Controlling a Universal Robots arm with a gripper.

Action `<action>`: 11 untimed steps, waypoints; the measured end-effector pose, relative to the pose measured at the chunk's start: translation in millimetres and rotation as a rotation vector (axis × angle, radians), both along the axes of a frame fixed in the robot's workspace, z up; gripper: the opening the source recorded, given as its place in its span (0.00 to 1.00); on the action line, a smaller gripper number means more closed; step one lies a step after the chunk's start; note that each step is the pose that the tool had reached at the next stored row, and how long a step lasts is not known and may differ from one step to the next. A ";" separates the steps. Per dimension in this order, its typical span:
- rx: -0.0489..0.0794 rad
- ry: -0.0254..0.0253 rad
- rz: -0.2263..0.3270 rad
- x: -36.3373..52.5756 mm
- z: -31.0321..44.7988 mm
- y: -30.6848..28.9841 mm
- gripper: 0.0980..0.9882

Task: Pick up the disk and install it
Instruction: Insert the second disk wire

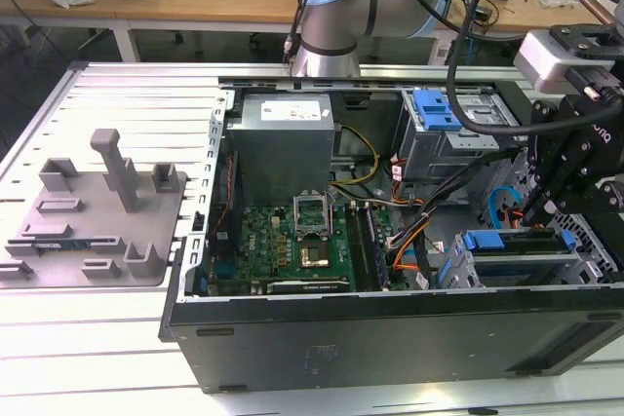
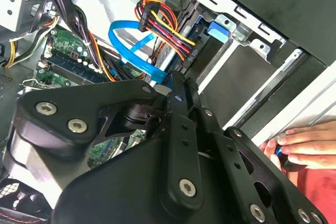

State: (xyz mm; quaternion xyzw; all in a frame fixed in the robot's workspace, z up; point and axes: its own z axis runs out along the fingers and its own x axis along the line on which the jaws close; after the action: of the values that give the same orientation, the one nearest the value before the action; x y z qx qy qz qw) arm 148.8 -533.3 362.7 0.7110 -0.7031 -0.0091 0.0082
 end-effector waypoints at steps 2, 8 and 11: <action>0.017 -0.0075 0.000 0.0 0.0 -0.9 0.07; 0.029 -0.0154 0.008 -2.9 -1.5 -6.2 0.07; 0.032 -0.0172 0.014 -3.5 -2.9 -6.2 0.07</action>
State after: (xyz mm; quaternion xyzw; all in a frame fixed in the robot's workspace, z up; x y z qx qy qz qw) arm 145.3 -539.5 359.8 0.7160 -0.6979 -0.0141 -0.0091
